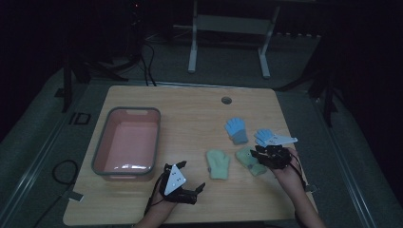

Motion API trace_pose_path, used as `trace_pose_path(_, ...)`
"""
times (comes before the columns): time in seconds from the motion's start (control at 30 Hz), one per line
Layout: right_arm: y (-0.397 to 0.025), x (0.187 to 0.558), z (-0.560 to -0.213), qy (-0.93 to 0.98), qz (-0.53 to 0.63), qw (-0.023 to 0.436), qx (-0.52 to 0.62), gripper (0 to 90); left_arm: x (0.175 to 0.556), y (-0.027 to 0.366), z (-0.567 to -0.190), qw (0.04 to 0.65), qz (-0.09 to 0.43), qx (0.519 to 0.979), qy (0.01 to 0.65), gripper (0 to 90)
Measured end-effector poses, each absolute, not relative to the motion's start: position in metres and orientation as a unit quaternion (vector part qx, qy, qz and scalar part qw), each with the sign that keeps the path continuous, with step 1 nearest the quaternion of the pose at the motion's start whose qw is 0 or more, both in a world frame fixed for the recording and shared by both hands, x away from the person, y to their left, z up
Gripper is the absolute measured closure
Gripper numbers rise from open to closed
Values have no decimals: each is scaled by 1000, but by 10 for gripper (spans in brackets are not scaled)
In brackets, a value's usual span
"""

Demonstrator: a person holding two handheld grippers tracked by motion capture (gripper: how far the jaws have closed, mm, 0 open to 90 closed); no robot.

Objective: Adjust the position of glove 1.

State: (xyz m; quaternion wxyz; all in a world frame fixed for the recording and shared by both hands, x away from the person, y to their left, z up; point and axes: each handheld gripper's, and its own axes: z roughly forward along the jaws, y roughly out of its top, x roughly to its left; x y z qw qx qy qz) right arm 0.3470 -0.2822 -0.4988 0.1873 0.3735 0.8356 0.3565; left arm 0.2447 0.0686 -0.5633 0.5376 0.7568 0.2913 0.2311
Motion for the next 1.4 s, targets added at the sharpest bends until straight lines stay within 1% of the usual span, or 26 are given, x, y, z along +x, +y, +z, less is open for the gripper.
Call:
trace_pose_path(0.07,-282,347,-502,836,355,186,375,662,245,69,-563,538,231,756,292,19)
trace_pose_path(0.1,-282,347,-511,838,353,176,378,647,245,69,-563,538,231,756,292,19)
trace_pose_path(0.23,-281,349,-530,839,356,161,379,607,245,69,-563,538,230,756,293,19)
trace_pose_path(0.33,-280,350,-544,845,346,164,374,574,245,69,-563,538,231,756,292,19)
trace_pose_path(0.4,-281,350,-546,841,354,165,374,598,245,69,-563,538,231,756,292,19)
trace_pose_path(0.5,-280,348,-549,836,358,167,382,693,245,69,-563,537,231,757,292,19)
trace_pose_path(0.6,-276,346,-549,832,351,175,391,811,245,69,-563,537,232,757,292,19)
trace_pose_path(0.7,-270,342,-546,826,335,188,413,855,245,69,-563,537,232,757,292,19)
trace_pose_path(0.83,-262,334,-529,798,324,220,458,873,245,69,-563,538,232,755,294,19)
trace_pose_path(0.87,-262,334,-529,798,324,220,458,873,245,69,-563,538,232,755,294,19)
trace_pose_path(0.93,-260,327,-513,776,333,225,486,874,244,69,-563,538,233,756,292,19)
trace_pose_path(1.0,-259,323,-506,761,337,229,504,874,244,69,-563,537,234,756,292,19)
trace_pose_path(1.1,-253,315,-499,743,334,248,525,875,244,69,-563,538,233,756,293,19)
trace_pose_path(1.17,-248,311,-498,735,324,265,533,875,244,69,-563,537,233,756,293,19)
trace_pose_path(1.4,-238,310,-518,725,309,262,557,875,244,69,-563,537,234,757,290,19)
